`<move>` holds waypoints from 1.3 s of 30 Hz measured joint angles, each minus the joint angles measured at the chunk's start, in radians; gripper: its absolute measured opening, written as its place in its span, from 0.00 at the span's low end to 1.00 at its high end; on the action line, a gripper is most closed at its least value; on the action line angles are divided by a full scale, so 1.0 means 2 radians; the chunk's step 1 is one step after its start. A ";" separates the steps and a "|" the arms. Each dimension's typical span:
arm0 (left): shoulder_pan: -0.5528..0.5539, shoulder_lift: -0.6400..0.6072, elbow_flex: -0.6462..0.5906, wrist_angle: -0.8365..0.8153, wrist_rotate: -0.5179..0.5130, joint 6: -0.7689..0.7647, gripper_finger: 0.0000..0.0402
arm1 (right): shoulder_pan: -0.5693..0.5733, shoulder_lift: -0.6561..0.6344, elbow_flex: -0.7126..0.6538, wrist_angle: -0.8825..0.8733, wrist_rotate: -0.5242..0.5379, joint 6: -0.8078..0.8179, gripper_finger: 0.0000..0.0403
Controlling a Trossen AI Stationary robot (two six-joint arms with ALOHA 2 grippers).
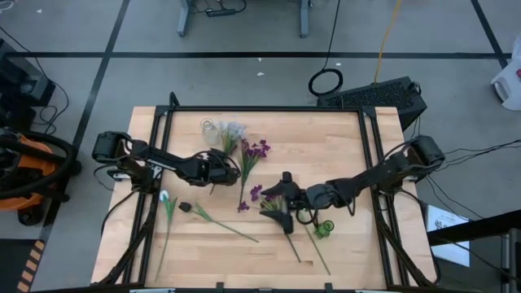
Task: Sort flowers into vase by color
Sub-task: Prepare the flowers
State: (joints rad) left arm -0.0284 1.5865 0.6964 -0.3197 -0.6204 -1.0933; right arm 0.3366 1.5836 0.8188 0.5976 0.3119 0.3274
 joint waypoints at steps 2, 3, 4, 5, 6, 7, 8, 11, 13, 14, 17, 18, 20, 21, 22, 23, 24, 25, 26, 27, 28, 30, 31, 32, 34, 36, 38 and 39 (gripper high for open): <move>0.000 -0.005 0.000 -0.003 0.017 0.006 0.40 | 0.004 -0.013 0.000 -0.049 0.001 0.019 0.78; 0.000 -0.008 0.000 -0.002 0.026 0.012 0.42 | 0.005 -0.017 0.000 -0.069 0.001 0.031 0.78; -0.001 -0.010 0.003 -0.004 0.034 0.017 0.44 | 0.006 -0.021 0.000 -0.093 0.001 0.044 0.78; -0.003 -0.014 0.004 -0.006 0.040 0.025 0.46 | 0.009 -0.024 0.000 -0.118 0.001 0.057 0.78; -0.005 -0.018 0.007 -0.007 0.045 0.031 0.47 | 0.010 -0.026 0.000 -0.141 0.001 0.073 0.78; -0.009 -0.022 0.010 -0.008 0.047 0.040 0.48 | 0.012 -0.027 0.000 -0.162 0.001 0.090 0.78; -0.013 -0.027 0.015 -0.006 0.049 0.048 0.48 | 0.013 -0.028 0.000 -0.183 0.000 0.106 0.78; -0.029 -0.045 0.026 -0.006 0.049 0.070 0.49 | 0.016 -0.028 0.000 -0.242 -0.001 0.148 0.78; -0.041 -0.057 0.031 -0.005 0.049 0.083 0.49 | 0.016 -0.028 0.000 -0.265 0.000 0.168 0.78; -0.047 -0.065 0.031 -0.006 0.048 0.089 0.49 | 0.017 -0.028 0.000 -0.277 0.000 0.174 0.78; -0.070 -0.084 0.033 -0.007 0.048 0.096 0.49 | 0.019 -0.027 0.000 -0.293 0.005 0.178 0.78; -0.080 -0.089 0.033 -0.010 0.048 0.097 0.49 | 0.020 -0.027 0.000 -0.290 0.009 0.174 0.78; -0.102 -0.098 0.033 -0.013 0.048 0.095 0.49 | 0.021 -0.027 0.000 -0.282 0.016 0.168 0.78; -0.115 -0.100 0.033 -0.012 0.048 0.093 0.49 | 0.021 -0.027 0.000 -0.281 0.017 0.165 0.78; -0.127 -0.101 0.033 -0.011 0.049 0.093 0.49 | 0.021 -0.027 0.000 -0.278 0.018 0.161 0.78; -0.140 -0.100 0.033 -0.008 0.051 0.095 0.48 | 0.022 -0.027 0.000 -0.275 0.020 0.158 0.78; -0.155 -0.100 0.033 -0.006 0.059 0.101 0.48 | 0.023 -0.027 0.000 -0.273 0.026 0.157 0.78; -0.169 -0.100 0.033 -0.004 0.065 0.110 0.47 | 0.024 -0.027 0.000 -0.271 0.030 0.154 0.78; -0.183 -0.099 0.033 0.000 0.072 0.123 0.46 | 0.025 -0.027 0.000 -0.268 0.032 0.151 0.78; -0.198 -0.098 0.033 0.000 0.077 0.134 0.45 | 0.026 -0.027 0.000 -0.266 0.035 0.147 0.78; -0.211 -0.097 0.033 -0.002 0.086 0.141 0.44 | 0.027 -0.027 0.000 -0.262 0.039 0.143 0.78; -0.233 -0.097 0.033 -0.002 0.110 0.157 0.41 | 0.027 -0.027 0.000 -0.248 0.041 0.135 0.78; -0.243 -0.097 0.033 0.000 0.119 0.159 0.40 | 0.027 -0.027 0.000 -0.242 0.041 0.130 0.78; -0.250 -0.097 0.033 -0.002 0.125 0.162 0.38 | 0.027 -0.027 0.000 -0.234 0.041 0.127 0.78; -0.262 -0.097 0.033 -0.009 0.126 0.172 0.35 | 0.027 -0.027 0.000 -0.218 0.041 0.120 0.78; -0.271 -0.097 0.033 -0.016 0.128 0.190 0.33 | 0.027 -0.027 0.000 -0.208 0.041 0.117 0.78; -0.275 -0.093 0.033 -0.033 0.137 0.205 0.31 | 0.028 -0.027 0.000 -0.202 0.040 0.117 0.78; -0.277 -0.090 0.033 -0.041 0.144 0.211 0.31 | 0.029 -0.027 0.000 -0.198 0.040 0.116 0.78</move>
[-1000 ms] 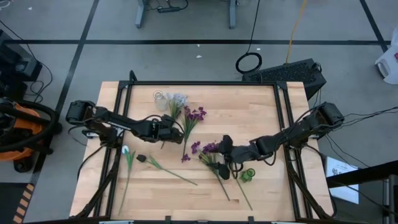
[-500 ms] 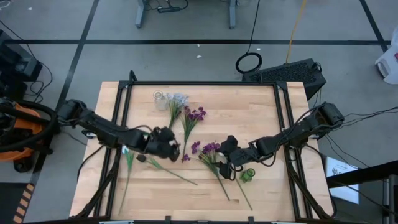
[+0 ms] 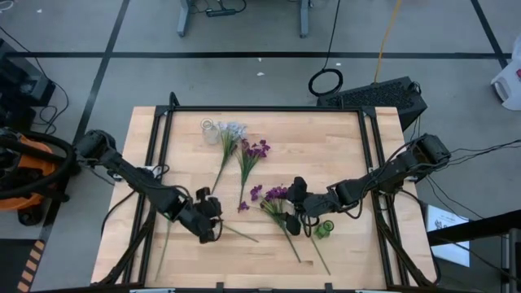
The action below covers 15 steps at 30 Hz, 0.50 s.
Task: Sort flowers into vase by color
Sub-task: Prepare the flowers
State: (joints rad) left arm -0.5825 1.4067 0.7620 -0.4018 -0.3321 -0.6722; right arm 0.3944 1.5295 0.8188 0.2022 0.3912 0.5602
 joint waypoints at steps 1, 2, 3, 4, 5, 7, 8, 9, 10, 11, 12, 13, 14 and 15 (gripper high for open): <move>-0.001 0.004 0.000 -0.008 0.008 0.002 0.31 | 0.001 0.000 0.000 0.003 0.000 0.000 0.78; -0.001 0.009 0.000 -0.016 0.019 0.004 0.31 | 0.002 0.000 0.000 0.005 0.000 0.000 0.78; -0.001 0.015 0.000 -0.024 0.033 0.004 0.31 | 0.004 0.000 0.000 0.005 0.000 0.000 0.78; -0.001 0.022 0.000 -0.032 0.045 0.004 0.31 | 0.005 0.000 0.000 0.004 0.000 0.000 0.78; -0.001 0.030 0.000 -0.040 0.053 0.004 0.30 | 0.007 0.000 0.000 0.003 0.000 0.000 0.78; -0.001 0.043 0.000 -0.044 0.060 0.015 0.30 | 0.008 0.000 0.000 0.004 0.000 0.000 0.78; -0.001 0.050 0.000 -0.042 0.060 0.023 0.30 | 0.008 0.000 0.000 0.004 0.000 0.000 0.78; -0.001 0.057 0.000 -0.040 0.061 0.029 0.30 | 0.009 0.000 0.000 0.003 0.000 0.000 0.78; -0.001 0.064 0.000 -0.037 0.061 0.035 0.30 | 0.009 0.000 0.000 0.003 0.000 -0.001 0.78; -0.001 0.070 0.000 -0.031 0.061 0.041 0.30 | 0.009 0.000 0.000 0.004 0.000 -0.002 0.78; -0.001 0.076 0.000 -0.026 0.062 0.048 0.30 | 0.009 0.000 0.000 0.004 0.000 -0.003 0.78; -0.001 0.081 0.000 -0.022 0.064 0.054 0.30 | 0.009 0.000 0.000 0.003 0.000 -0.004 0.78; -0.001 0.086 0.000 -0.022 0.066 0.060 0.30 | 0.009 0.000 0.000 0.003 0.000 -0.006 0.78; -0.001 0.091 0.000 -0.022 0.066 0.066 0.30 | 0.009 0.000 0.000 0.003 0.000 -0.007 0.78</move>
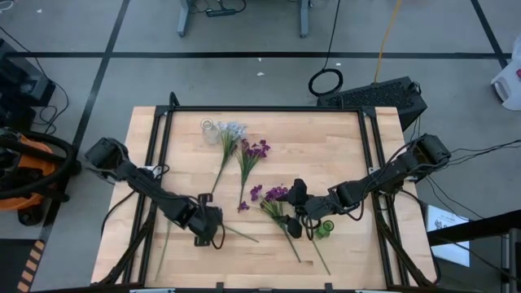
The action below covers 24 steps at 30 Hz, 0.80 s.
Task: Sort flowers into vase by color
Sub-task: Prepare the flowers
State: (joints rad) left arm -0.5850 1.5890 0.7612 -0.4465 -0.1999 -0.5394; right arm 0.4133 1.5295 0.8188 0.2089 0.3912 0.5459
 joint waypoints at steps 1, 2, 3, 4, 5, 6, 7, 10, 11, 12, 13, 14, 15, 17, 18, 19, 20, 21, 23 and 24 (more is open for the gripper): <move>0.000 0.005 0.000 0.000 -0.001 0.002 0.30 | 0.000 0.000 0.000 0.000 0.000 -0.001 0.78; 0.000 0.008 0.001 -0.002 -0.004 0.003 0.30 | 0.000 0.000 0.000 0.000 0.000 -0.002 0.78; 0.000 0.010 0.002 -0.003 -0.005 0.005 0.30 | 0.000 0.000 0.000 0.000 0.000 -0.003 0.78; 0.001 0.011 0.002 -0.003 -0.004 0.011 0.30 | 0.000 0.000 0.000 0.000 0.001 -0.004 0.78; 0.001 0.011 0.002 -0.003 -0.004 0.014 0.30 | 0.000 0.000 0.000 0.000 0.002 -0.005 0.78; 0.001 0.011 0.002 -0.002 -0.004 0.016 0.30 | 0.000 0.000 0.000 0.001 0.002 -0.005 0.78; 0.001 0.011 0.002 -0.001 -0.004 0.019 0.29 | 0.000 0.000 0.000 0.002 0.002 -0.006 0.78; 0.000 0.009 0.002 0.001 -0.003 0.027 0.20 | 0.000 0.000 0.000 0.002 0.002 -0.006 0.78; 0.001 0.009 0.002 0.000 -0.003 0.028 0.15 | 0.000 0.000 0.000 0.002 0.002 -0.005 0.78; 0.001 0.009 0.001 0.000 -0.003 0.028 0.10 | 0.000 0.000 0.000 0.002 0.002 -0.005 0.78; 0.001 0.009 0.001 -0.001 -0.004 0.028 0.06 | 0.000 0.000 0.000 0.002 0.002 -0.005 0.78; 0.001 0.009 0.001 -0.001 -0.004 0.026 0.03 | 0.001 0.000 0.000 0.002 0.002 -0.006 0.78; 0.001 0.009 0.001 -0.001 -0.004 0.026 0.03 | 0.002 0.000 0.000 0.003 0.002 -0.007 0.78; 0.001 0.009 0.001 -0.002 -0.004 0.025 0.03 | 0.005 0.000 0.000 0.006 0.002 -0.012 0.78; 0.001 0.009 0.004 -0.006 -0.004 0.025 0.04 | 0.008 0.000 0.000 0.011 0.002 -0.016 0.78; 0.002 0.009 0.008 -0.012 -0.004 0.025 0.03 | 0.010 0.000 0.000 0.019 0.002 -0.020 0.78; 0.002 0.009 0.014 -0.023 -0.004 0.026 0.03 | 0.013 0.000 0.000 0.029 0.002 -0.028 0.78; 0.002 0.008 0.021 -0.037 -0.004 0.026 0.02 | 0.016 0.000 0.000 0.041 0.002 -0.037 0.78; 0.002 0.005 0.043 -0.062 -0.004 0.029 0.01 | 0.023 0.000 0.000 0.063 0.002 -0.061 0.78; 0.002 0.001 0.055 -0.073 -0.004 0.032 0.01 | 0.027 0.000 0.000 0.074 0.002 -0.074 0.78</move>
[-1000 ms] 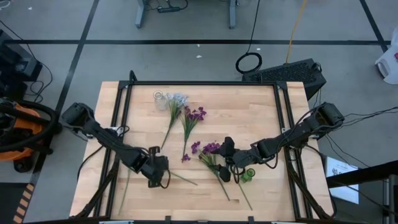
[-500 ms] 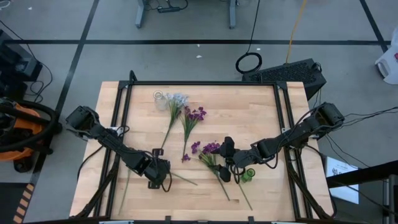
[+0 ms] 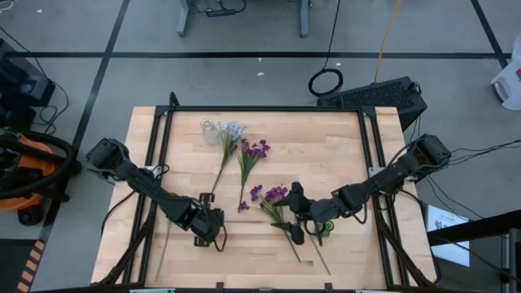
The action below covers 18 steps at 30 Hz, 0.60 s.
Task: Sort flowers into vase by color
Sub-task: Prepare the flowers
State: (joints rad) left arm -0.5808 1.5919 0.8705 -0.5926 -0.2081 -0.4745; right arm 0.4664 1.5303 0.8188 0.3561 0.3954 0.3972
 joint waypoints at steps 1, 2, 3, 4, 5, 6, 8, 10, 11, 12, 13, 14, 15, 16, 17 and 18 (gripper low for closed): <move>0.000 -0.004 0.012 -0.012 0.000 0.004 0.01 | 0.003 0.000 0.000 0.008 0.000 -0.013 0.78; 0.000 -0.007 0.023 -0.027 0.000 0.005 0.01 | 0.006 0.000 0.000 0.015 0.000 -0.024 0.78; 0.000 -0.009 0.035 -0.039 0.000 0.008 0.01 | 0.009 0.000 0.000 0.017 0.000 -0.030 0.78; 0.000 -0.009 0.048 -0.049 0.000 0.011 0.01 | 0.011 0.000 0.000 0.018 0.000 -0.035 0.78; 0.001 -0.010 0.061 -0.057 0.000 0.017 0.01 | 0.011 0.000 0.000 0.018 -0.001 -0.038 0.78; 0.002 -0.011 0.074 -0.063 0.000 0.021 0.01 | 0.011 0.001 0.001 0.015 -0.001 -0.038 0.78; 0.005 -0.012 0.098 -0.068 0.000 0.033 0.01 | 0.012 0.006 0.007 0.007 -0.001 -0.041 0.78; 0.011 -0.012 0.114 -0.067 0.000 0.054 0.01 | 0.016 0.019 0.022 -0.004 -0.001 -0.054 0.78; 0.014 -0.012 0.122 -0.066 -0.001 0.064 0.01 | 0.019 0.028 0.033 -0.010 -0.005 -0.065 0.78; 0.018 -0.012 0.128 -0.065 -0.001 0.074 0.01 | 0.021 0.038 0.046 -0.020 -0.010 -0.075 0.78; 0.022 -0.012 0.132 -0.066 -0.001 0.085 0.01 | 0.023 0.049 0.064 -0.034 -0.016 -0.085 0.78; 0.027 -0.012 0.135 -0.066 -0.001 0.095 0.01 | 0.024 0.061 0.085 -0.053 -0.017 -0.092 0.78; 0.031 -0.012 0.138 -0.067 -0.001 0.103 0.01 | 0.025 0.075 0.107 -0.079 -0.016 -0.098 0.78; 0.036 -0.012 0.141 -0.067 -0.001 0.111 0.01 | 0.025 0.088 0.130 -0.110 -0.014 -0.100 0.78; 0.040 -0.012 0.143 -0.066 -0.002 0.115 0.01 | 0.026 0.102 0.153 -0.141 -0.011 -0.100 0.78; 0.045 -0.012 0.144 -0.065 -0.002 0.121 0.01 | 0.025 0.116 0.177 -0.170 -0.002 -0.100 0.78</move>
State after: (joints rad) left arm -0.4909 1.5688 1.1581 -0.7232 -0.2115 -0.2324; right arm 0.5171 1.7618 1.1720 0.0171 0.3904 0.1970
